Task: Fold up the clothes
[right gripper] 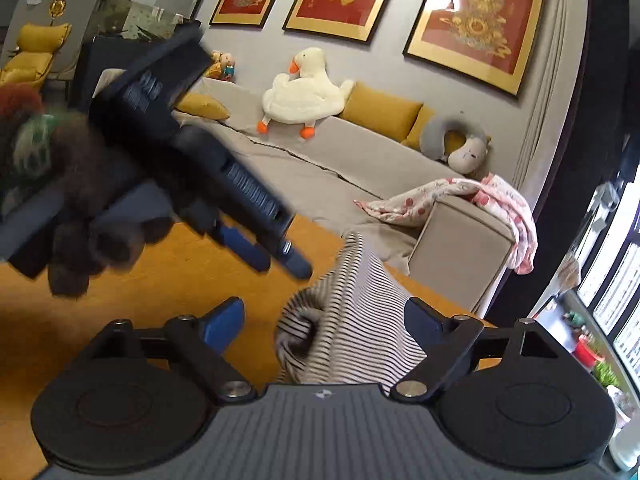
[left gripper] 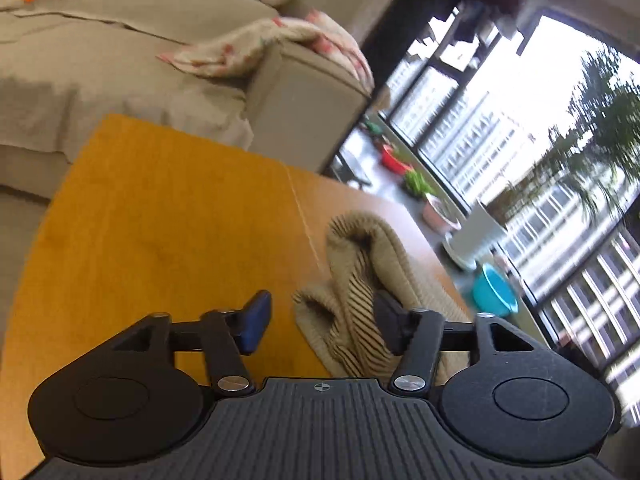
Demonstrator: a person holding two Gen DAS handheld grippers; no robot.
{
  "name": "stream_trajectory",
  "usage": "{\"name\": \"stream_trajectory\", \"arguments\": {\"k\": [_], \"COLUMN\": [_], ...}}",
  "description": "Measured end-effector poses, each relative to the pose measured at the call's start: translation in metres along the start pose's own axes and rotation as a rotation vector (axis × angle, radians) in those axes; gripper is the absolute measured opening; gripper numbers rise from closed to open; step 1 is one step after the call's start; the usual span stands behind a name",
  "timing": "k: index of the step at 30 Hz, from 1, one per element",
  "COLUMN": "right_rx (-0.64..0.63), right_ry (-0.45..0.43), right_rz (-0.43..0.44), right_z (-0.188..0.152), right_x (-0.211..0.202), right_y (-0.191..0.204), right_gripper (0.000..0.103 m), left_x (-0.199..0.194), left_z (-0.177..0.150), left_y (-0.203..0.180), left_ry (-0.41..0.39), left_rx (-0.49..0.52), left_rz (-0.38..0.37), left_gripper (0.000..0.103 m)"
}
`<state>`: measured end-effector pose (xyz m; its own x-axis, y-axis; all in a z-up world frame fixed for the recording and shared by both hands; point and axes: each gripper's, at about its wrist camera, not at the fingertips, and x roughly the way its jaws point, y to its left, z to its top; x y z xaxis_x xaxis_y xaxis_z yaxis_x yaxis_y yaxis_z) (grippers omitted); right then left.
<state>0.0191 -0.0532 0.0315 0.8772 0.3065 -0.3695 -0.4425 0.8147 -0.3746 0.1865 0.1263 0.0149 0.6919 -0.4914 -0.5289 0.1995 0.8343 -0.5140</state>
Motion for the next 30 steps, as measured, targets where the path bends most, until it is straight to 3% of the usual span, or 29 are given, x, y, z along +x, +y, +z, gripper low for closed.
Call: {"name": "stream_trajectory", "arguments": {"k": [3,6,10,13,16,18,21,23,26,28,30], "right_rx": [-0.083,-0.137,0.020,0.005,-0.209,-0.387,-0.520,-0.587,-0.468,-0.359,-0.251], "right_ry": [0.034,0.066,0.070,0.067,0.070,0.096,0.145,0.115,0.126,0.125,0.116], "right_rz": [-0.090,-0.154,-0.063,-0.062,-0.117,-0.114,-0.028,-0.085,-0.073,-0.018,0.056], "right_z": [-0.013,-0.021,-0.006,0.005,0.004,-0.009,-0.033,-0.045,-0.033,-0.023,-0.015], "right_x": [0.033,0.052,0.026,0.008,0.008,0.017,0.030,0.032,0.036,0.032,0.021], "right_y": [0.017,0.015,-0.041,-0.071,-0.069,-0.046,0.004,0.030,0.024,0.008,-0.011], "right_gripper": [0.087,0.062,0.028,0.022,0.022,0.022,0.022,0.025,0.027,0.033,0.045], "left_x": [-0.001,0.000,0.005,0.009,0.000,-0.009,-0.022,-0.022,0.004,0.031,0.056], "left_z": [-0.002,-0.002,0.000,0.003,0.008,0.016,0.025,0.030,0.029,0.022,0.014], "left_y": [0.009,0.015,0.021,0.022,0.014,0.003,-0.027,-0.048,-0.073,-0.078,-0.068], "left_ry": [0.012,0.018,0.024,0.029,0.006,-0.020,-0.064,-0.071,-0.005,0.047,0.095], "left_rx": [-0.049,-0.066,-0.084,-0.082,-0.057,-0.037,0.022,0.053,0.078,0.117,0.133], "left_rz": [0.009,0.009,-0.002,-0.011,-0.032,-0.057,-0.142,-0.224,-0.328,-0.287,-0.207], "left_gripper": [0.073,0.073,0.074,0.073,0.071,0.067,0.062,0.061,0.059,0.057,0.051]}}
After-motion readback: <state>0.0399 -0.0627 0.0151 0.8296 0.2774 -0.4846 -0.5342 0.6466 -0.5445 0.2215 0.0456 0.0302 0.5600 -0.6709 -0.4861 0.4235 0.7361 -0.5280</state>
